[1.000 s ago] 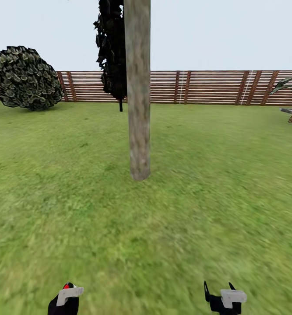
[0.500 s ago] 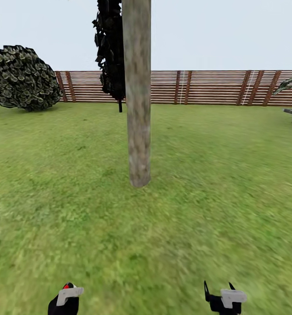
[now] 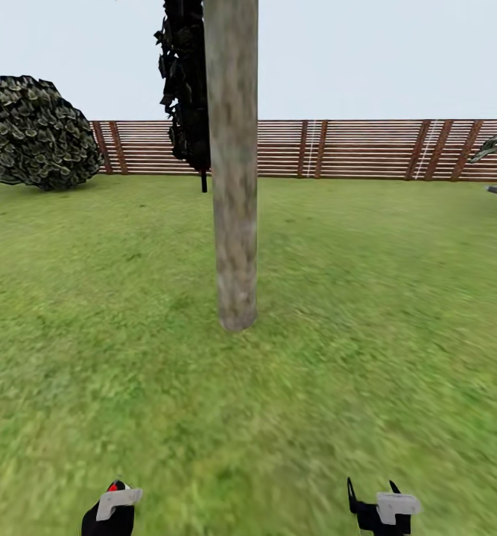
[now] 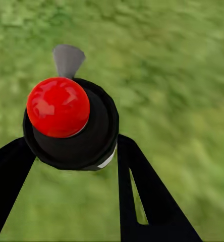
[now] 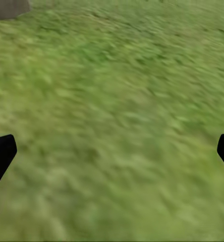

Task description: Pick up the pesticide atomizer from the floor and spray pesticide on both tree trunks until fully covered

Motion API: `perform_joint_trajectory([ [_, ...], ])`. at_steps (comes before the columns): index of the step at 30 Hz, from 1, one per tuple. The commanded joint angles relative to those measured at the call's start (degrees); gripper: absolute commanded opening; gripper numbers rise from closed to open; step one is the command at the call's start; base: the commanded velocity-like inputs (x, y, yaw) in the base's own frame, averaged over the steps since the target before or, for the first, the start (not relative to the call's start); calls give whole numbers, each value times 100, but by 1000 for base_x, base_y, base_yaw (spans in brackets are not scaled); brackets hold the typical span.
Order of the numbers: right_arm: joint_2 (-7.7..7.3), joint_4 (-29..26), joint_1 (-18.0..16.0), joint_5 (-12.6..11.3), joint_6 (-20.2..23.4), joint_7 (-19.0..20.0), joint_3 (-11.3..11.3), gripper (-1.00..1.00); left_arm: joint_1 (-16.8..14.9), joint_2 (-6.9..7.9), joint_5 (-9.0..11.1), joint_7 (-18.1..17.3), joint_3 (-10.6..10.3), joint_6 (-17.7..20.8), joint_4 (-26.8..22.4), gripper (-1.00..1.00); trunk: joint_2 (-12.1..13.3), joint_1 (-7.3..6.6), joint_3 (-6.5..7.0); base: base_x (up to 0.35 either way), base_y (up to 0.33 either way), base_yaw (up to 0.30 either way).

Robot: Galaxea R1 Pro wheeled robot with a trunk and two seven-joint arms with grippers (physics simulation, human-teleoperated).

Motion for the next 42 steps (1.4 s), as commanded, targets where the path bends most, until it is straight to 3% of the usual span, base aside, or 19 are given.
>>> perform_joint_trajectory([
  [1, 2, 4, -3, 61, -12, -26, -31, 100, -3, 1, 21, 7, -6, -18, 3, -100, -2, 2, -5, 338, 0, 0],
  [26, -17, 1, -3, 59, -12, -26, -40, 100, -3, 10, -5, 6, -14, -18, -5, -100, -2, 2, -5, 329, -34, 0],
  [35, -24, -88, -3, 86, 175, -3, -31, 100, -37, 47, -88, -69, -79, 109, -54, -100, -2, 2, -5, 36, -8, 0],
  [37, -41, -276, -3, 233, 412, 58, -26, 100, -63, 69, -214, -154, -86, 335, -84, -100, -2, 2, -5, 2, 0, 0],
  [38, -52, -535, -3, 509, 617, 218, -28, 100, -83, 137, -370, -327, -82, 523, -110, -100, -2, 2, -5, 0, 0, 0],
  [39, -55, -641, -3, 632, 693, 299, -28, 100, -97, 178, -431, -417, -81, 574, -126, -100, -2, 2, -5, 0, 0, 0],
  [40, -62, -991, -3, 1031, 968, 604, -32, 100, -184, 320, -622, -763, -80, 687, -186, -100, -2, 2, -5, 0, 0, 0],
  [42, -66, -1498, -3, 1493, 1476, 1075, -38, 100, -372, 491, -854, -1413, -79, 769, -238, -100, -2, 2, -5, 0, 0, 0],
])
